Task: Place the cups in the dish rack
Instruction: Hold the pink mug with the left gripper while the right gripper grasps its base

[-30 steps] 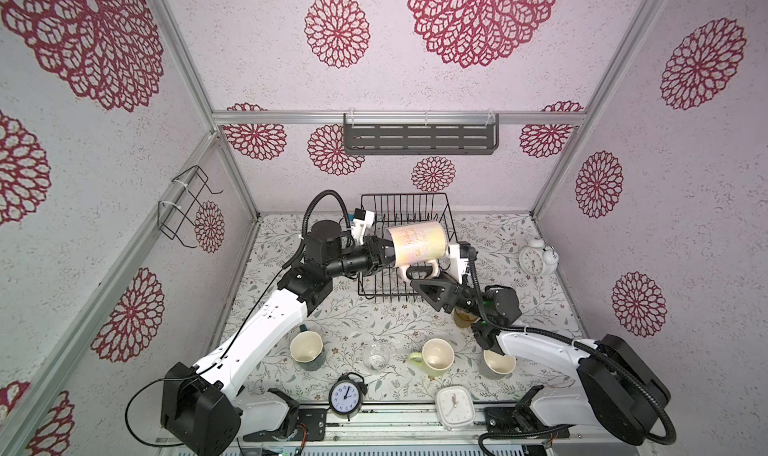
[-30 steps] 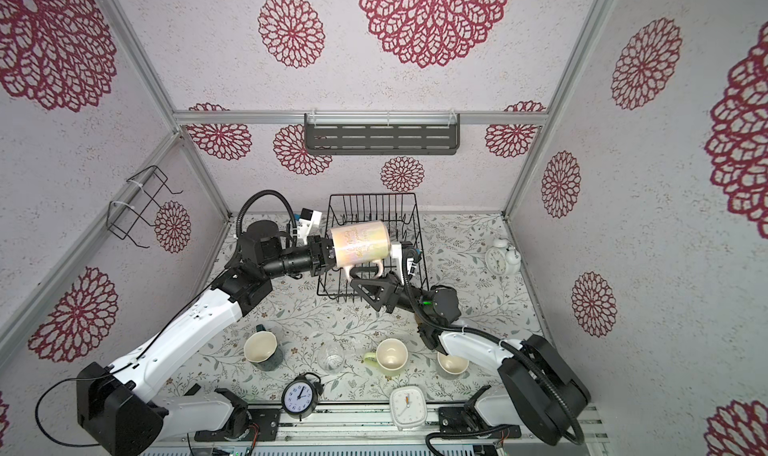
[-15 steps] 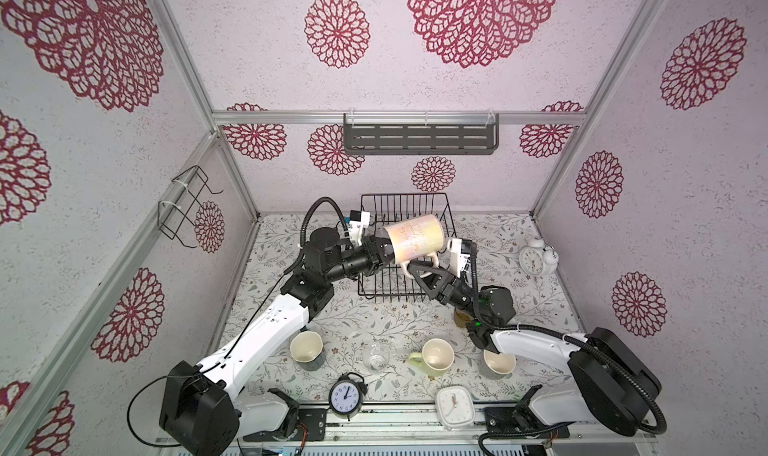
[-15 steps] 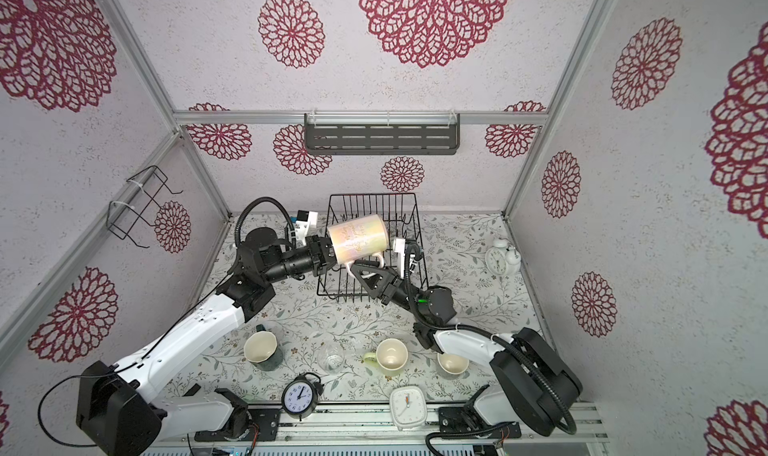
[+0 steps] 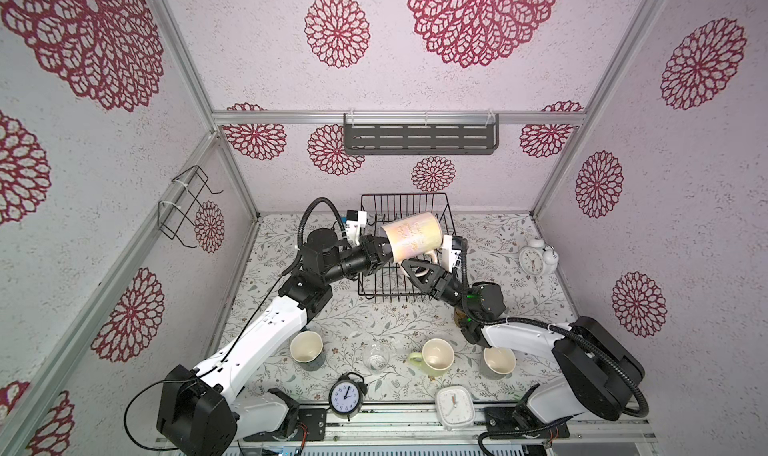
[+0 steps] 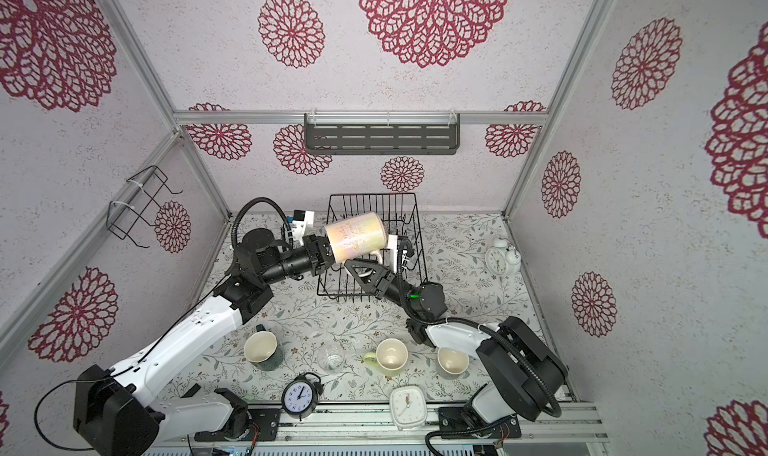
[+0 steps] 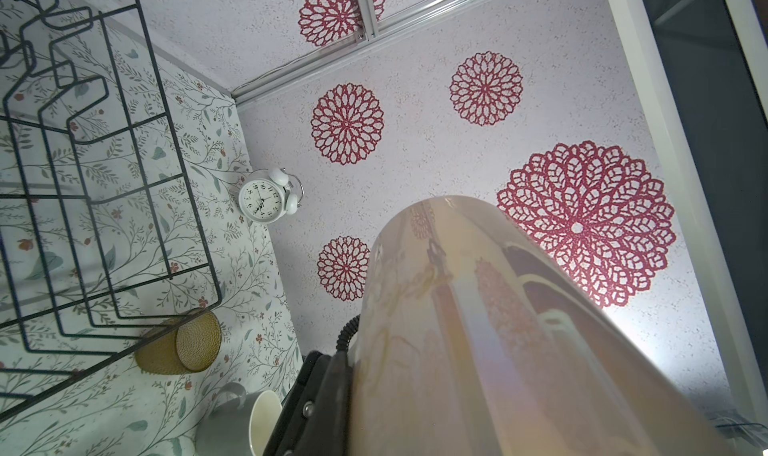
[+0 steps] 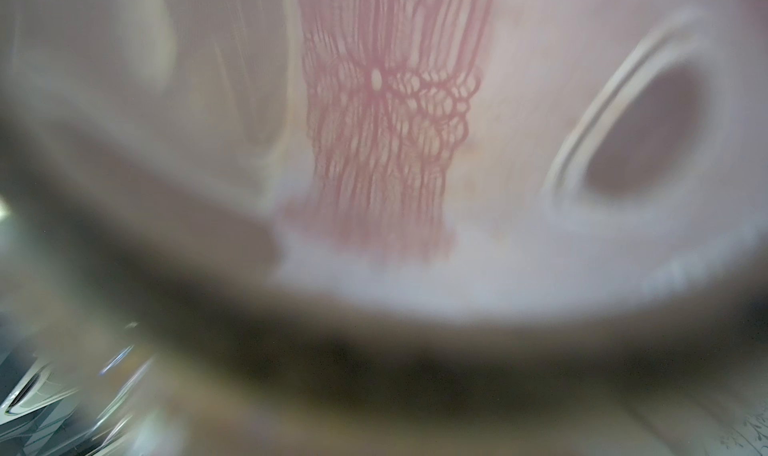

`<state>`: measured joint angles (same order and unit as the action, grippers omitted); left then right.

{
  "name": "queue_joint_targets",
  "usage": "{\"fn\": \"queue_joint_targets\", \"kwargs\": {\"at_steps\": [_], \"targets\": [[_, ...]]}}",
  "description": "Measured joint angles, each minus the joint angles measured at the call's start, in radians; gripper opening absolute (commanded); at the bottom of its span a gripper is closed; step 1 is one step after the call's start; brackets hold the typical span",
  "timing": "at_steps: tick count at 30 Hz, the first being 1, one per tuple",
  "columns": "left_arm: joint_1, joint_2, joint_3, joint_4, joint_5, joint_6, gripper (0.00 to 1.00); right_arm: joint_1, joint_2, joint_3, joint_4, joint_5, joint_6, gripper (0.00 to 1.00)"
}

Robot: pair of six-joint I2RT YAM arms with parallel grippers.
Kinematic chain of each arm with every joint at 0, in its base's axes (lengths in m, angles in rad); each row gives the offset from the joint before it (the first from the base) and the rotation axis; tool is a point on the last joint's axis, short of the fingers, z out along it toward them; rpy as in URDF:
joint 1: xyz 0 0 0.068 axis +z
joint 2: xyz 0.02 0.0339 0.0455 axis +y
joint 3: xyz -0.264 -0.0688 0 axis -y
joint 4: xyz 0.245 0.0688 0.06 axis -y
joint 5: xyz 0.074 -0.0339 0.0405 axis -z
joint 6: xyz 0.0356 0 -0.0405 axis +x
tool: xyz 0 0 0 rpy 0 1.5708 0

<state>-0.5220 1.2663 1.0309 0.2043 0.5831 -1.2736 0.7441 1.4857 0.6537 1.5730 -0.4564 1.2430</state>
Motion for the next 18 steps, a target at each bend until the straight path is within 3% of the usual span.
{"fn": "queue_joint_targets", "kwargs": {"at_steps": [8, 14, 18], "targets": [[0.003, 0.0, -0.003, 0.009, -0.026, 0.013, 0.05, 0.012, 0.005, 0.005, 0.005, -0.006, 0.027, 0.28], [0.003, -0.006, -0.017, 0.038, -0.034, 0.01, 0.25, 0.016, 0.006, 0.005, -0.008, -0.011, 0.05, 0.15], [-0.001, -0.015, -0.024, 0.047, -0.034, -0.001, 0.31, 0.016, 0.005, 0.005, -0.015, -0.013, 0.049, 0.05]]}}
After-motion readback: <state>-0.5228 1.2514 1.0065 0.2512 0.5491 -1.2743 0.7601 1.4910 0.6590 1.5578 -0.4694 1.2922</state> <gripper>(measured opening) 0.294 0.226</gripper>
